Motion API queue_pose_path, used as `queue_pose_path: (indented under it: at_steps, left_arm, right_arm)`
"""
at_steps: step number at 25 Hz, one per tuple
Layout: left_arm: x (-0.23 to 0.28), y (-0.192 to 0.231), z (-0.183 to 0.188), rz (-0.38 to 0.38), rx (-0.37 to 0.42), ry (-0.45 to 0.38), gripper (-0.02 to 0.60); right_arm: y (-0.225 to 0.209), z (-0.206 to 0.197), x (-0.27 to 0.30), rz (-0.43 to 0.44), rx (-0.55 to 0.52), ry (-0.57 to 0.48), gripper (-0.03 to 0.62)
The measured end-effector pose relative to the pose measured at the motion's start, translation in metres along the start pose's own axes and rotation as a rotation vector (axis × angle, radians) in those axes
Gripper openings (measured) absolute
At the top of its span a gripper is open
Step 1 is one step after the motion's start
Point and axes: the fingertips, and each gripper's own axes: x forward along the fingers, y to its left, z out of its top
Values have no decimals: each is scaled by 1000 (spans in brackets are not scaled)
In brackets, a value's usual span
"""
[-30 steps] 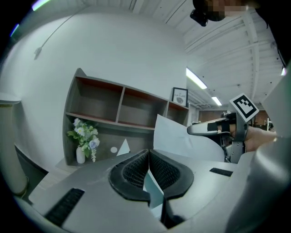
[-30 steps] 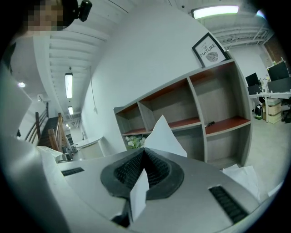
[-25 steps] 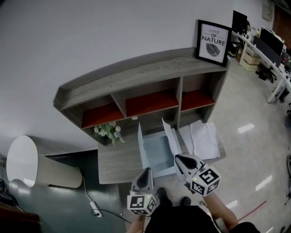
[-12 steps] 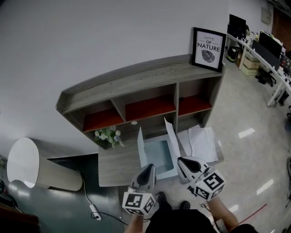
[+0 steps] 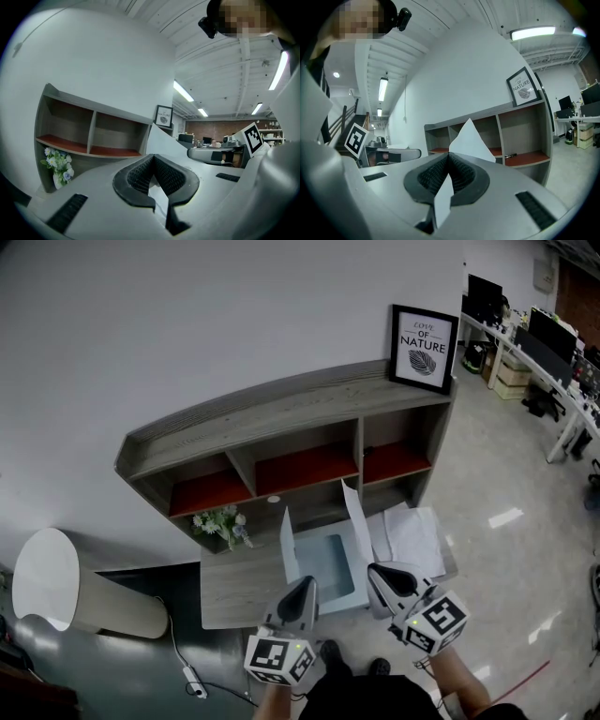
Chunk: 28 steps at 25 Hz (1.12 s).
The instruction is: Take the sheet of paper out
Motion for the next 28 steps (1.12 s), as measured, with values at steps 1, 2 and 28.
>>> queue_pose_path:
  at_steps: [1, 2, 28]
  left_arm:
    - [0, 0, 1, -2, 0, -1, 12]
    - [1, 0, 1, -3, 1, -2, 12]
    - [8, -7, 1, -16, 4, 5, 12]
  right_arm:
    - [0, 1, 0, 0, -1, -2, 12]
    - [0, 1, 0, -1, -3, -4, 12]
    - [-5, 2, -5, -21, -44, 5, 12]
